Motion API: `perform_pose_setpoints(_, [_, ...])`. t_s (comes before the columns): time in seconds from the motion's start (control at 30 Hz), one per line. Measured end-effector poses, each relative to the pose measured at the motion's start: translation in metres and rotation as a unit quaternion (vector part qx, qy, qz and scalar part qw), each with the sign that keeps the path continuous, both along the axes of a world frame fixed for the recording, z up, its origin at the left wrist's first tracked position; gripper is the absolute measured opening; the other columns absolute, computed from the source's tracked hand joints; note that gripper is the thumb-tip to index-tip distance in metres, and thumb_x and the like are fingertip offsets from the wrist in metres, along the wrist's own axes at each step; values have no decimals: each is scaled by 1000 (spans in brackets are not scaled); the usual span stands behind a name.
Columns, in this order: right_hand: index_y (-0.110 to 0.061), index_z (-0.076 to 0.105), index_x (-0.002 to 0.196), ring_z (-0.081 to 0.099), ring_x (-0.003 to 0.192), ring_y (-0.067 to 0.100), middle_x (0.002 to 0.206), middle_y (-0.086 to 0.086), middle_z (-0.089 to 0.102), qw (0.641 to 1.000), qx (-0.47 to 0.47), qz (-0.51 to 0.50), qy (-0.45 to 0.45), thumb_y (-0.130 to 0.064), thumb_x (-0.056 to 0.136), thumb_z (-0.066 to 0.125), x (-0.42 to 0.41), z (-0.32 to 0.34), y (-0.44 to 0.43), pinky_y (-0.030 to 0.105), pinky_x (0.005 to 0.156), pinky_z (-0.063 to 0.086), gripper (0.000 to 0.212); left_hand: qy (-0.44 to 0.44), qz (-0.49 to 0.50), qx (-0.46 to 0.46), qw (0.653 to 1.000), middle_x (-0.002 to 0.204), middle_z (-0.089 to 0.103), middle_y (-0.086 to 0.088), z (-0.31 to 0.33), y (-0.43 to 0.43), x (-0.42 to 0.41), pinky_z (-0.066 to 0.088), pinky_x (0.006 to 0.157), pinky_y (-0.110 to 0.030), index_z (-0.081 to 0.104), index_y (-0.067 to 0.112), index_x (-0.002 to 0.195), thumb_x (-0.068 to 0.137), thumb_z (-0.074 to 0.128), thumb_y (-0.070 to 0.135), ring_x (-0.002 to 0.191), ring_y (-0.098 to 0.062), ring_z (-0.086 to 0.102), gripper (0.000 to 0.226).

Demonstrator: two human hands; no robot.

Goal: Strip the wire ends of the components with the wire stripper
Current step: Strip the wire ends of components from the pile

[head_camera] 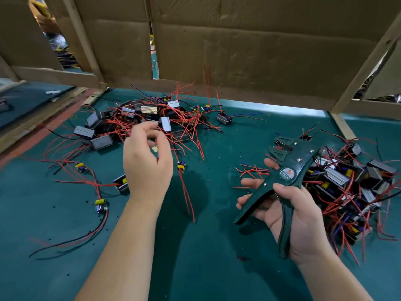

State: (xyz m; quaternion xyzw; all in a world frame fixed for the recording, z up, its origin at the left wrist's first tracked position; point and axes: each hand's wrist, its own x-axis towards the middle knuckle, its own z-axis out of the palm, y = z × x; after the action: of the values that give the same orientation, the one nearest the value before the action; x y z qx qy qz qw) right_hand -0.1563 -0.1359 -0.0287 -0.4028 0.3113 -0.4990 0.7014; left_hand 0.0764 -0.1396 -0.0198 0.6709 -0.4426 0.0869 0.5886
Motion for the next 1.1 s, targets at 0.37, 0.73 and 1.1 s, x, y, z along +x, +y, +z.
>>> perform_pose_setpoints(0.37, [-10, 53, 127, 63, 70, 45, 98, 33, 65, 1000, 21, 23, 1, -18, 74, 51, 5, -2, -2, 54, 68, 55, 54, -133, 104, 307, 937, 131, 54, -9, 31, -52, 32, 34, 97, -45, 49, 15, 130, 90, 51, 14, 123, -32, 44, 40])
perform_pose_setpoints(0.73, [-10, 54, 127, 62, 69, 45, 99, 34, 65, 999, 31, 41, 2, -19, 73, 53, 5, -5, 0, 54, 66, 55, 55, -239, 18, 561, 792, 141, 36, -19, 38, -101, 93, 31, 105, -51, 26, 35, 146, 75, 69, 47, 132, -39, 34, 84])
perform_pose_setpoints(1.1, [-12, 56, 125, 62, 70, 45, 96, 30, 66, 998, 38, 40, 12, -20, 73, 54, 5, -6, 0, 53, 66, 55, 54, -364, 59, 546, 752, 92, 60, 0, 30, -89, 104, 29, 97, -43, 57, 26, 116, 70, 61, 71, 103, -27, 56, 65])
